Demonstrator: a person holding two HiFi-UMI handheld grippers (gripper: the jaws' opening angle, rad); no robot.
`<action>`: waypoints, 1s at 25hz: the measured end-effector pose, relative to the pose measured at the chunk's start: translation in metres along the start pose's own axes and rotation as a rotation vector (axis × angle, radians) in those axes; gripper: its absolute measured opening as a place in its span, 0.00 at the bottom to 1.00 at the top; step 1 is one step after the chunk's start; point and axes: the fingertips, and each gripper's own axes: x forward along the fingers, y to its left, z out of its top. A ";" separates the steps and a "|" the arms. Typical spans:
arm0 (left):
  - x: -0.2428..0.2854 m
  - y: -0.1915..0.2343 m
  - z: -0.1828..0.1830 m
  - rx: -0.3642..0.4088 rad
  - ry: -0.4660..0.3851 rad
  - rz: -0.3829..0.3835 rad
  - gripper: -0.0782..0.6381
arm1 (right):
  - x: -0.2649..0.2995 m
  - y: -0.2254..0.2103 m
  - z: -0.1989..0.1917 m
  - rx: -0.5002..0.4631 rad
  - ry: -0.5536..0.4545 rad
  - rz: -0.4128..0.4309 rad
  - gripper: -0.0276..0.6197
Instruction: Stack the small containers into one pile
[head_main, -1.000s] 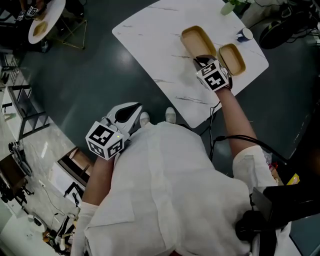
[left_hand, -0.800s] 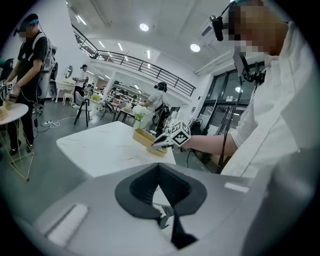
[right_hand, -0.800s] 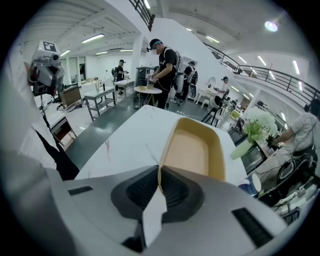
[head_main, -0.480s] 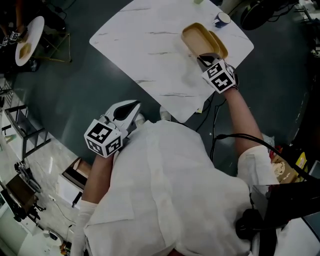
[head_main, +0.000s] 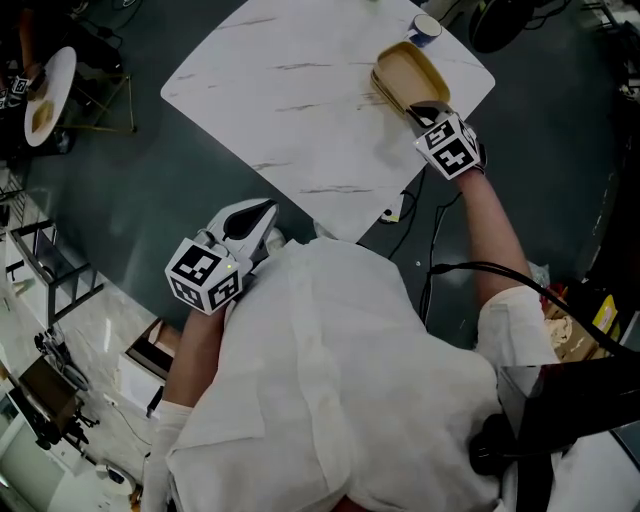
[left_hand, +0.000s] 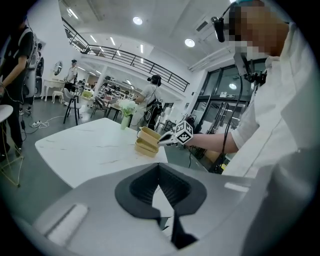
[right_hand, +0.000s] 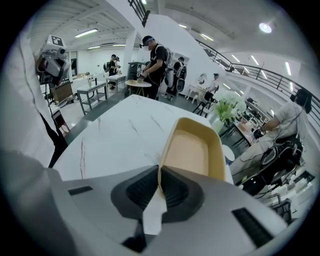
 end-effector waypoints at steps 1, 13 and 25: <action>0.001 -0.001 0.001 0.001 0.002 0.004 0.12 | 0.001 -0.003 -0.003 0.005 0.000 -0.002 0.07; 0.016 -0.011 -0.001 0.000 0.015 0.045 0.12 | 0.019 -0.011 -0.031 -0.007 0.014 0.036 0.07; 0.016 -0.008 0.000 -0.014 0.020 0.077 0.12 | 0.039 -0.008 -0.036 -0.048 0.043 0.076 0.07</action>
